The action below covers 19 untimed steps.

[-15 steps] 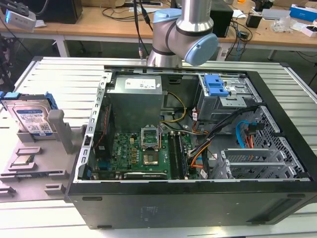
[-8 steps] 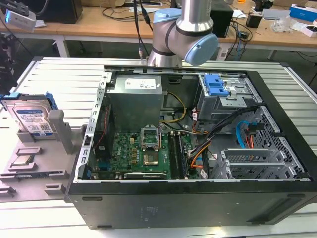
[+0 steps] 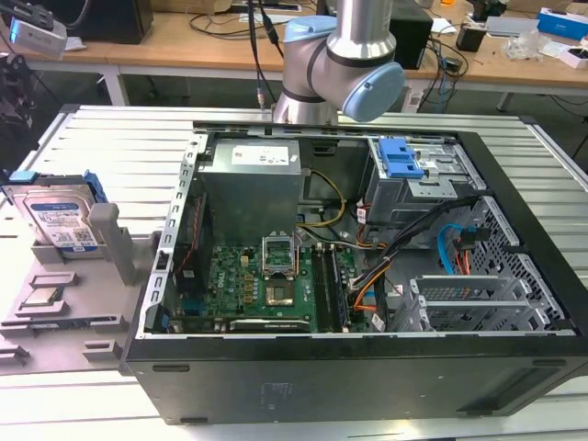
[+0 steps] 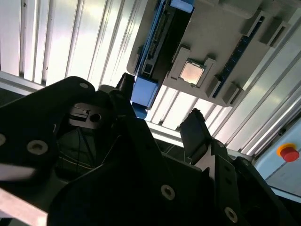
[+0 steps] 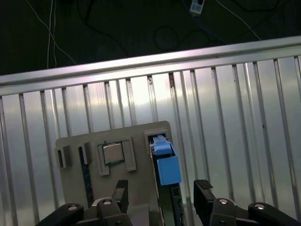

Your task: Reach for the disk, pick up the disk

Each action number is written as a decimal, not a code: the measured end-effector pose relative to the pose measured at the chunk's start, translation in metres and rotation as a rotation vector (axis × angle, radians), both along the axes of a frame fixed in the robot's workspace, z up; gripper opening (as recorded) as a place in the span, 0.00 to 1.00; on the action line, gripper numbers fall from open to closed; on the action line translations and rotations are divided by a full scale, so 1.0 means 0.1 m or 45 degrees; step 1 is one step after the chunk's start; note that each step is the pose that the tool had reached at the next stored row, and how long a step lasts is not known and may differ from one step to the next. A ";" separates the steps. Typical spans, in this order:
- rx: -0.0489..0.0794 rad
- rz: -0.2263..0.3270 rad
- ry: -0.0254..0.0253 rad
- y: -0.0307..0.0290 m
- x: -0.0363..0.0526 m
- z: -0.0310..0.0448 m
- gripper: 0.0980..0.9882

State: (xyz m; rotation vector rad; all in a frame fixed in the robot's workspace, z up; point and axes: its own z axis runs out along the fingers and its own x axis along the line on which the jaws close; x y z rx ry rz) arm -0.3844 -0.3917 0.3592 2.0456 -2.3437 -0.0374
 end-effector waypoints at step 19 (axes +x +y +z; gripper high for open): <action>0.001 0.076 0.0000 0.045 -0.003 -0.542 0.63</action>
